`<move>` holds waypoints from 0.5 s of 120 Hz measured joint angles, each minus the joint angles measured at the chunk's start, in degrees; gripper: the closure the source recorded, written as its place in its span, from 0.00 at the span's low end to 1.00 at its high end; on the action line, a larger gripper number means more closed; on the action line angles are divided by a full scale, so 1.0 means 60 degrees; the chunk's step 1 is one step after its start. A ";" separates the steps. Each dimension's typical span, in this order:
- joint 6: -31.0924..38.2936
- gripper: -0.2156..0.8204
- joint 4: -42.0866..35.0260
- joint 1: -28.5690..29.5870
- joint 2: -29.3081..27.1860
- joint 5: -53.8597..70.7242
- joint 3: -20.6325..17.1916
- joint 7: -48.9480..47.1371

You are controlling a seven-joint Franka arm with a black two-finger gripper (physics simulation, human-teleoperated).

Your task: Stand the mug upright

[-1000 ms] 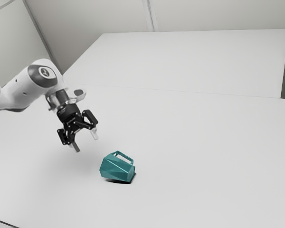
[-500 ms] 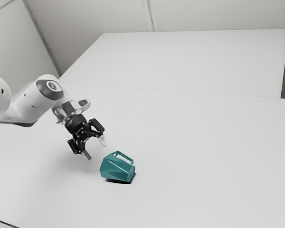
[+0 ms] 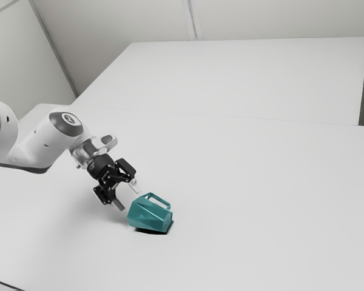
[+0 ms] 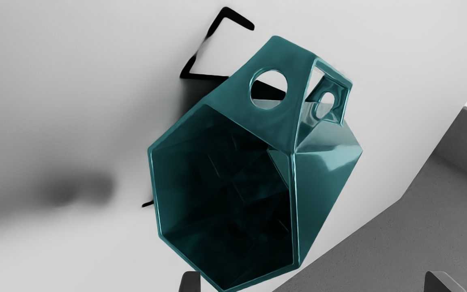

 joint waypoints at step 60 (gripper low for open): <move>0.0193 0.21 0.0031 -0.0149 0.0223 -0.0416 -0.0036 0.0747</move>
